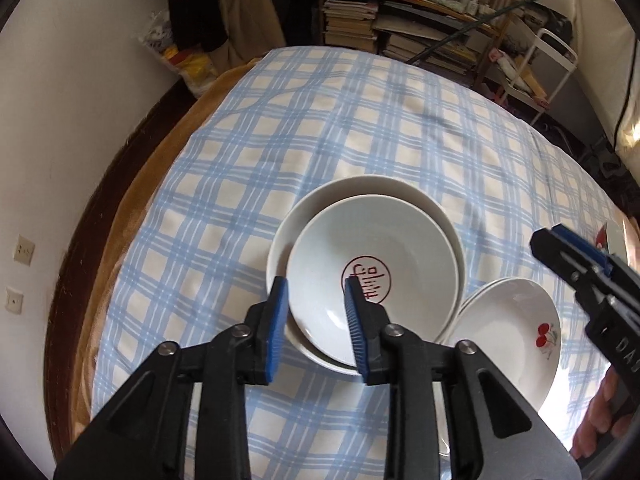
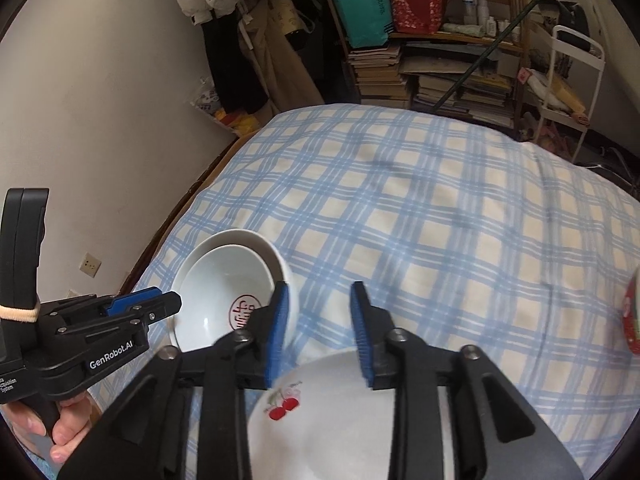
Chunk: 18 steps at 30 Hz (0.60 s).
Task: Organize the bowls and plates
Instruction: 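Lower the red-character bowl into the white bowl and open the left tool while the right tool does the same, then move the left tool toward a white bowl while the right tool approaches another bowl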
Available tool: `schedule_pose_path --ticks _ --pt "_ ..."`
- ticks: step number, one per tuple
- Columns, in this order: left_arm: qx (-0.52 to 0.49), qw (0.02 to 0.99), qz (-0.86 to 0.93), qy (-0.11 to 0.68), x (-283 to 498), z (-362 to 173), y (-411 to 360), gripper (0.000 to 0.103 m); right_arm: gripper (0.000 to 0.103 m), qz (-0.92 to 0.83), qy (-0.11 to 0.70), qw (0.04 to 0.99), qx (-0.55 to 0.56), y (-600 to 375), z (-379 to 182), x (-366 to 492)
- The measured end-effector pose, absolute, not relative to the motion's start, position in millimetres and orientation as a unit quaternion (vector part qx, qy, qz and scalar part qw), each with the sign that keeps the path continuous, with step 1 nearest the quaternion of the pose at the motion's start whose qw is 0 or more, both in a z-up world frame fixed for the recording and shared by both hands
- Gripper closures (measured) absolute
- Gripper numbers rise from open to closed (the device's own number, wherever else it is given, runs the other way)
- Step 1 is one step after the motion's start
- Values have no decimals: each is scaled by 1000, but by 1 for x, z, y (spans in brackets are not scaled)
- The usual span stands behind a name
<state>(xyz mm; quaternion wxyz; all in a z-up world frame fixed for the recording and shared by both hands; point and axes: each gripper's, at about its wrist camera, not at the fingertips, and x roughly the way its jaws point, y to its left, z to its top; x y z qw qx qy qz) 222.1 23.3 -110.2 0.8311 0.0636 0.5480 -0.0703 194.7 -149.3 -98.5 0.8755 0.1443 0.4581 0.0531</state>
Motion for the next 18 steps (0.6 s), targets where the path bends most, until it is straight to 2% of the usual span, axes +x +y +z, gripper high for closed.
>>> schedule_pose_path --ticks 2,6,8,10,18 --pt "71 837 -72 538 216 -105 17 55 48 41 452 880 141 -159 -89 188" --pt "74 839 -73 534 210 -96 5 40 29 11 441 886 143 -183 -74 175" --pt "89 844 -72 523 204 -90 -5 26 15 -9 436 888 145 -197 -68 167" --pt "101 849 -79 512 198 -85 -15 22 5 -26 432 890 144 -212 -63 159" --pt "118 858 -109 489 181 -67 -61 17 0 -67 415 895 151 -266 -45 125"
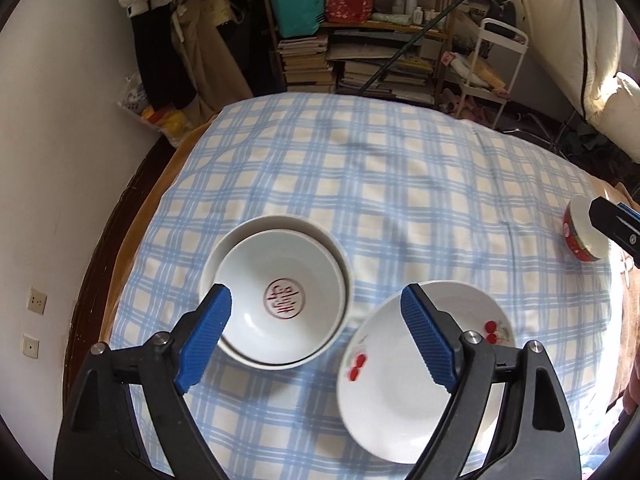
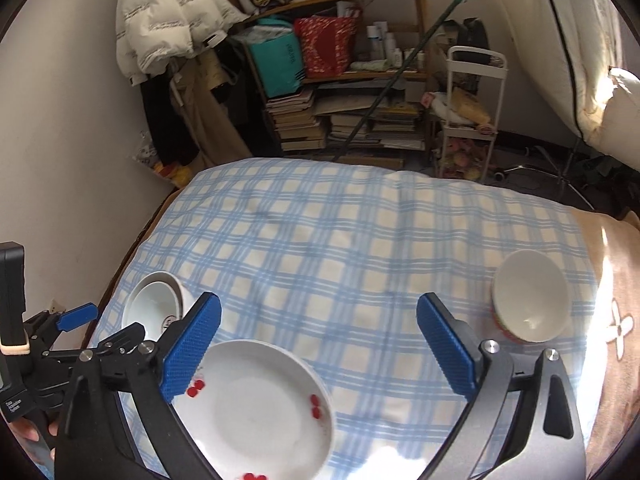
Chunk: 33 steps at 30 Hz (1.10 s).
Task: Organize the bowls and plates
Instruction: 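Move the left tool toward a white bowl while the right tool approaches another bowl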
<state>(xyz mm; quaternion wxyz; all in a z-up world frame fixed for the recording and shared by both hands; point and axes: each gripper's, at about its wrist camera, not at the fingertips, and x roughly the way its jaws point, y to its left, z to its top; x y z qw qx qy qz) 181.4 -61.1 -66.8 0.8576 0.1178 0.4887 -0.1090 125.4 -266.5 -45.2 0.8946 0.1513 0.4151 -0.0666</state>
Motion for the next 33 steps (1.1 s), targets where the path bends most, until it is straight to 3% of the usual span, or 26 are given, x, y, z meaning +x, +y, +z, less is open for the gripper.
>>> schedule_pose_path --ticks 15,33 --pt "123 869 -178 446 167 -44 -166 17 0 -123 394 898 151 -356 -42 82" --pt "97 848 -192 485 196 -101 -248 17 0 -174 396 883 184 -464 -89 58"
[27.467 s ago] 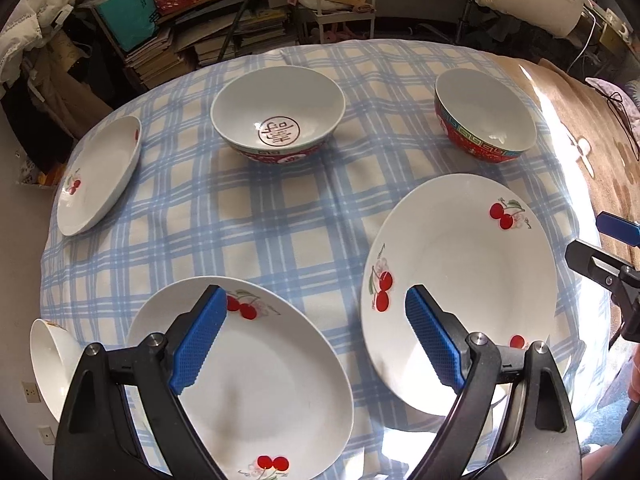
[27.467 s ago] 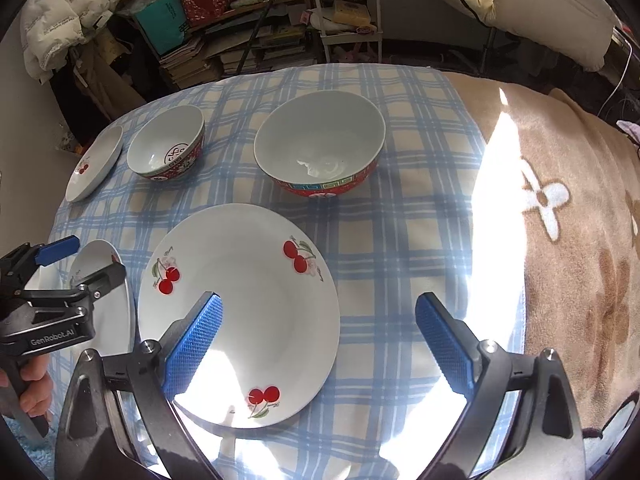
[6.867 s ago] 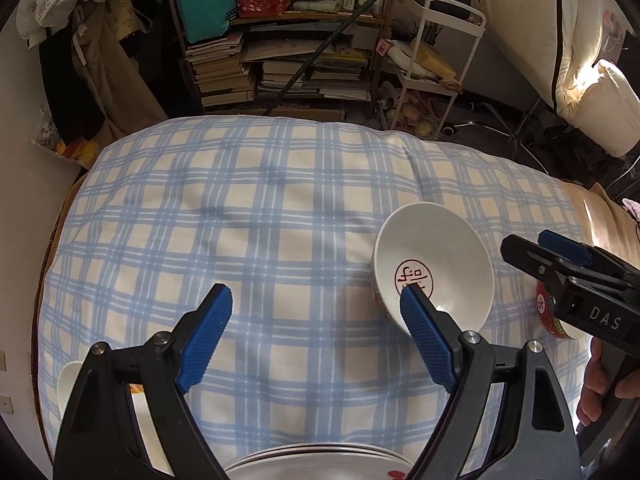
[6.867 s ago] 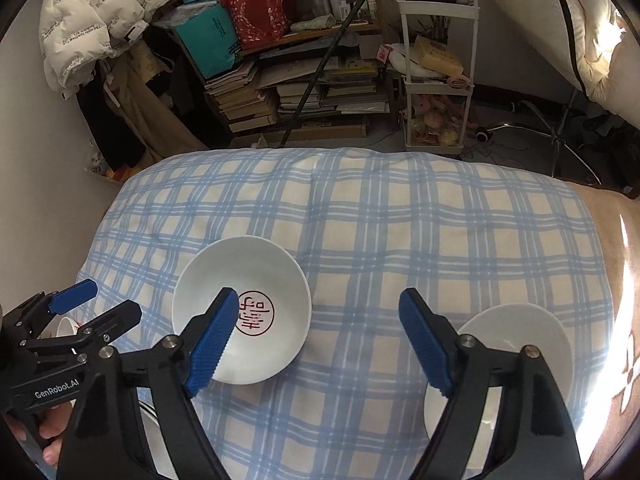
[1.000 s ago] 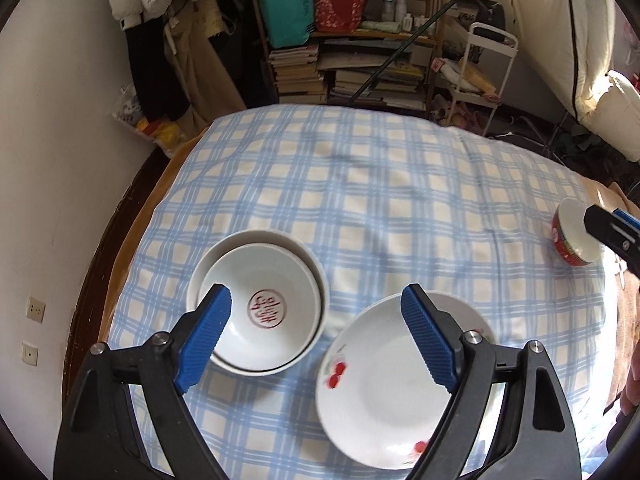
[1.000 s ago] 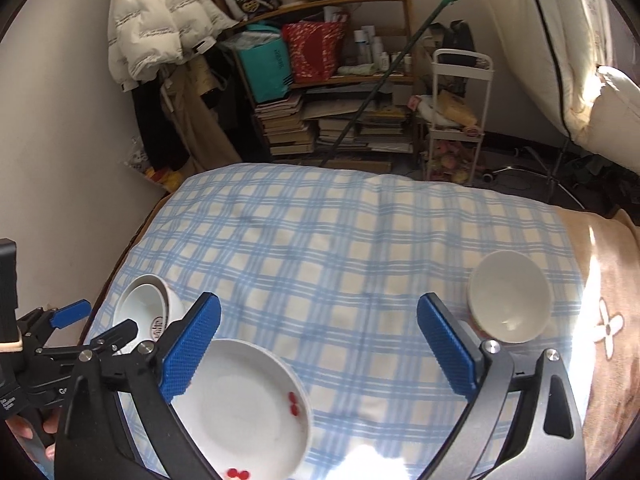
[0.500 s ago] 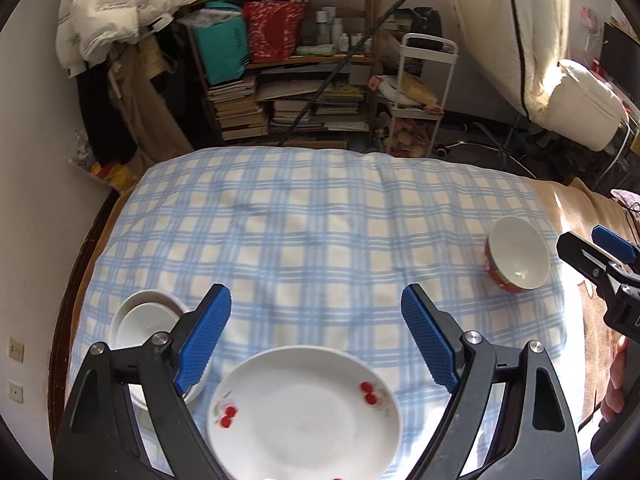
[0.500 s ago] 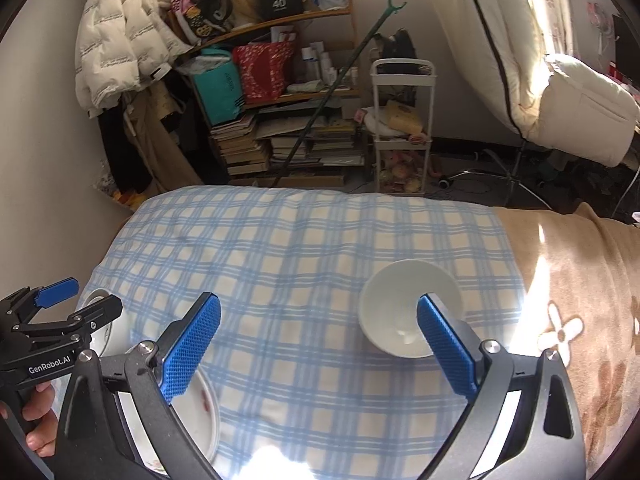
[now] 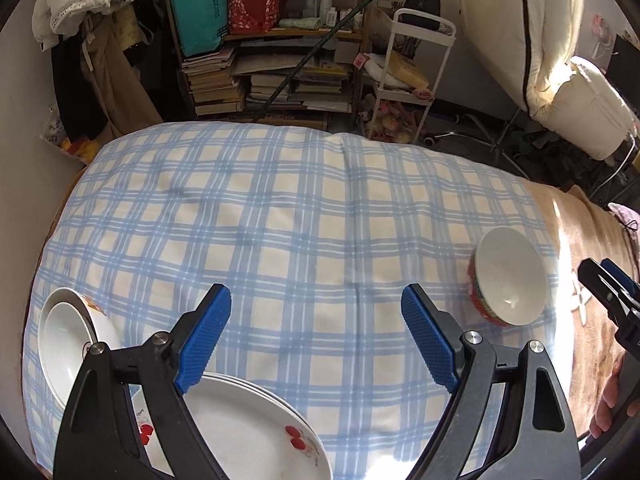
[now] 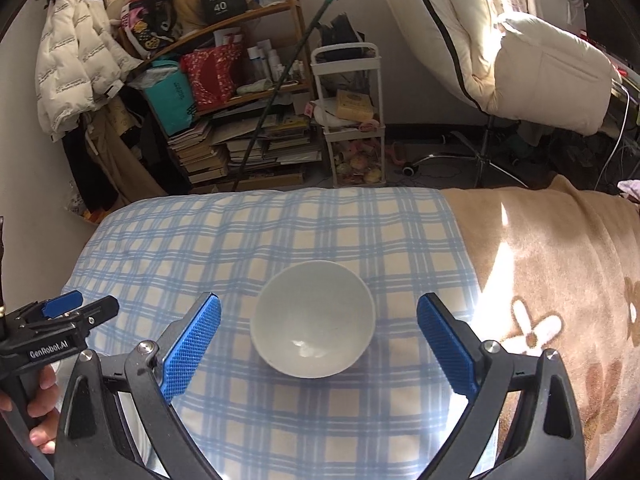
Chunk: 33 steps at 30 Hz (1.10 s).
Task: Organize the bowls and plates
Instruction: 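Move the left tool toward a white bowl while the right tool approaches another bowl, then close the left tool on a white bowl rim while the right tool grips a red-patterned bowl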
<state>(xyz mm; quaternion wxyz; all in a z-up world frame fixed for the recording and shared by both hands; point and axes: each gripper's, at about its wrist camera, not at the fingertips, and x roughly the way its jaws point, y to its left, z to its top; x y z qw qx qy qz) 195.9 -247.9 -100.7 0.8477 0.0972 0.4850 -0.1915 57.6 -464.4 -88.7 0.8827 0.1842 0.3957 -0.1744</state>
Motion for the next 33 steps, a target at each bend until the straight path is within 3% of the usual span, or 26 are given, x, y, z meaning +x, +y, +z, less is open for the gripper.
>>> schedule_pose_path --ticks 7,30,33 --pt "127 862 -169 460 191 -104 -249 17 0 -179 407 874 196 -476 -114 57" --pt "180 866 -191 425 166 -93 -298 17 0 -194 396 874 203 -484 -116 58" --pt "177 861 -203 432 168 -99 -314 17 8 -192 403 869 213 -492 -122 58"
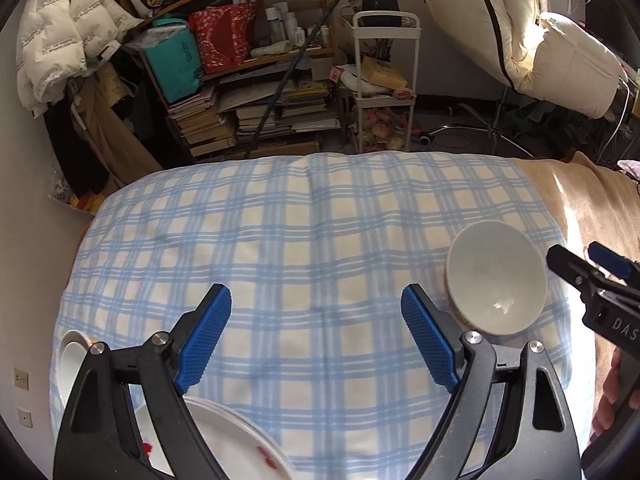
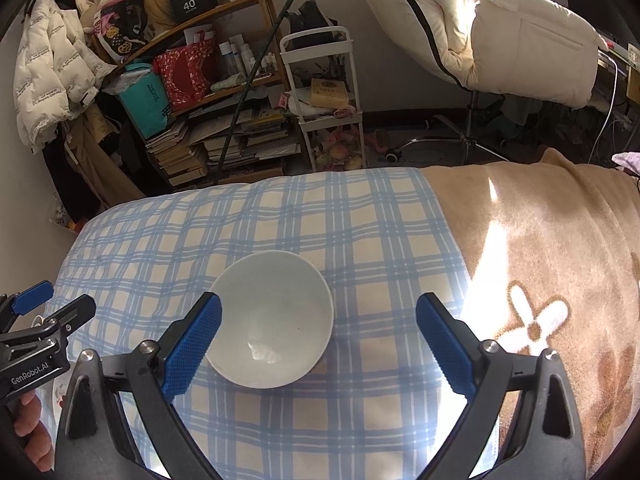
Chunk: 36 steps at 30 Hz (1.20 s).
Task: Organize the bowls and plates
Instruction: 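Close the left tool on a white bowl rim while the right tool grips a red-patterned bowl, then carry the left tool's bowl over a nested bowl stack while the right tool carries its bowl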
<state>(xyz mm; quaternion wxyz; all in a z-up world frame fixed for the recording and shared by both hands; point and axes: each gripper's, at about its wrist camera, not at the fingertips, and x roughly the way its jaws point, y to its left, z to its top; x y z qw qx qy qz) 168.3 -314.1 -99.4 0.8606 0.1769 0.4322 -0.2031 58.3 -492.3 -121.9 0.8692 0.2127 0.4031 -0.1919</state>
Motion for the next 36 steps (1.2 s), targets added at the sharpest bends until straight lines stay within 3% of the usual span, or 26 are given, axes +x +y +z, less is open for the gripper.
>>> schedule_pose_path --ticks 6,15,19,21,24,26,28,36 --pt "183 846 -219 450 175 -122 -346 17 15 -179 420 861 221 -504 -138 67" --pt "205 823 -222 481 186 -160 -385 17 47 -151 460 842 240 -511 -174 83" --pt "205 813 -229 494 190 -175 -393 17 69 -141 478 831 248 -514 -189 89" --pt "200 807 -239 501 190 -180 -396 23 78 -134 483 828 252 -513 -194 91" --pt "190 794 -260 515 189 -187 -399 45 87 -119 487 825 260 -511 -198 95" --pt "168 777 -281 538 189 -190 -401 72 88 -123 494 822 257 -508 -198 98" --pt "155 768 -291 549 188 -191 -403 86 88 -127 500 819 251 -504 -196 100" --pt "170 774 -282 541 175 -178 -400 89 91 -139 503 812 261 -498 -191 98"
